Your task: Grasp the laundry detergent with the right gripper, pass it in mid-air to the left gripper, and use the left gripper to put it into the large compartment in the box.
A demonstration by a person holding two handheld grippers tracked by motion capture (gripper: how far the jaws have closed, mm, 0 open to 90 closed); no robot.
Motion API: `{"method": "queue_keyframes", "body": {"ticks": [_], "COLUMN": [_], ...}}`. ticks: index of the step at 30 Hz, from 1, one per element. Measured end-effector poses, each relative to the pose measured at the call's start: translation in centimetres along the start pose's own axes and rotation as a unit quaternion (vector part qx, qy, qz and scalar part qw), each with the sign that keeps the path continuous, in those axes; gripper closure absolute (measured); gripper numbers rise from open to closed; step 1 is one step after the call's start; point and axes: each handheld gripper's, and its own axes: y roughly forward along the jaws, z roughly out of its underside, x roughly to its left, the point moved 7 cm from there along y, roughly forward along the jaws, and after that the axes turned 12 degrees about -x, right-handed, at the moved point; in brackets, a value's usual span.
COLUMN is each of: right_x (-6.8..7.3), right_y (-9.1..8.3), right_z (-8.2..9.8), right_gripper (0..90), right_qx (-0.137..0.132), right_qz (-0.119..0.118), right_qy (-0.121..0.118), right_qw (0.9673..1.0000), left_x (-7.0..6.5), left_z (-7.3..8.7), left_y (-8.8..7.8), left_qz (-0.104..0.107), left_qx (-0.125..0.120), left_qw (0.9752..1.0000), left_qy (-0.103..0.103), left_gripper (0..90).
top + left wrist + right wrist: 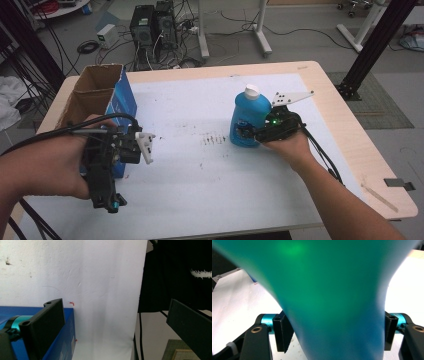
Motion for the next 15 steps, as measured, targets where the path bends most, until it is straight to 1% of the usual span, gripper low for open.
{"method": "queue_keyframes", "body": {"ticks": [3, 5, 9, 15], "right_x": [-0.01, 0.07, 0.01, -0.03], "right_y": [-0.06, -0.1, -0.13, -0.21], "right_z": [-0.03, -0.02, -0.03, -0.06], "right_gripper": [30.5, 32.6, 33.6, 34.3], "right_qx": [0.0, 0.0, -0.001, -0.001], "right_qz": [0.0, -0.004, -0.004, -0.005], "right_qy": [-0.001, 0.001, 0.001, 0.002], "right_qw": [1.0, 1.0, 1.0, 1.0], "left_x": [0.0, 0.0, -0.01, -0.05], "left_z": [-0.03, -0.04, -0.06, -0.16], "left_y": [-0.01, 0.0, 0.04, 0.01], "left_qz": [-0.001, -0.002, -0.002, -0.003], "left_qx": [-0.002, -0.003, -0.001, -0.003], "left_qw": [1.0, 1.0, 1.0, 1.0], "left_qy": [-0.001, -0.001, 0.003, 0.001], "left_gripper": [1.8, 1.7, 1.8, 1.8]}}
